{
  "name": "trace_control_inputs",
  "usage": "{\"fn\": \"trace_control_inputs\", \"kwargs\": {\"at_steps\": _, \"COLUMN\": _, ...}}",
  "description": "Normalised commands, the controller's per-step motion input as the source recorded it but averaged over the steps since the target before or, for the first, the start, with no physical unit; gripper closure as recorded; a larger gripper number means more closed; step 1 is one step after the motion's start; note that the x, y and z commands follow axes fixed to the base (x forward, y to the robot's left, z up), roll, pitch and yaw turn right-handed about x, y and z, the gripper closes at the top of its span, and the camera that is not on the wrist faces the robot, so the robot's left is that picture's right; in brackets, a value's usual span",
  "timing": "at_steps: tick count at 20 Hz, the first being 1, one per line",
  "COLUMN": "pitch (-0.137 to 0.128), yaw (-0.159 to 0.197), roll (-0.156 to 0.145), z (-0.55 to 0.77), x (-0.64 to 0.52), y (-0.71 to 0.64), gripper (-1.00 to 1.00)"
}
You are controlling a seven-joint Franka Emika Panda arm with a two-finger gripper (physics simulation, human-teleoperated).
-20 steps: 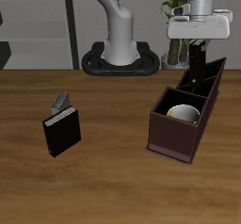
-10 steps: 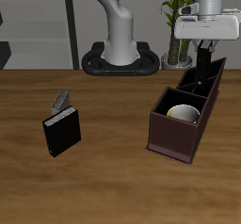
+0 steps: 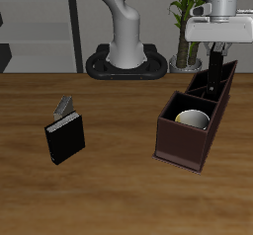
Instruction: Place the white-yellow mug into the left desk caddy's right compartment and place the left black book into the left desk caddy's back compartment and place the right black book into the left desk caddy's front compartment
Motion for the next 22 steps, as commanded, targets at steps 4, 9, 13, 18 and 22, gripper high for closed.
{"fn": "trace_control_inputs", "kwargs": {"at_steps": 4, "pitch": 0.0, "yaw": -0.006, "roll": -0.027, "z": -0.02, "x": 0.04, "y": -0.02, "gripper": 1.0}}
{"fn": "trace_control_inputs", "kwargs": {"at_steps": 9, "pitch": 0.023, "yaw": -0.029, "roll": -0.01, "z": -0.14, "x": 0.05, "y": -0.03, "gripper": 1.0}}
{"fn": "trace_control_inputs", "kwargs": {"at_steps": 13, "pitch": 0.043, "yaw": -0.031, "roll": 0.003, "z": -0.22, "x": 0.08, "y": 0.01, "gripper": 1.0}}
{"fn": "trace_control_inputs", "kwargs": {"at_steps": 18, "pitch": 0.027, "yaw": -0.013, "roll": 0.016, "z": -0.18, "x": 0.04, "y": 0.04, "gripper": 1.0}}
{"fn": "trace_control_inputs", "kwargs": {"at_steps": 22, "pitch": 0.018, "yaw": -0.018, "roll": 0.029, "z": -0.19, "x": -0.13, "y": 0.02, "gripper": 1.0}}
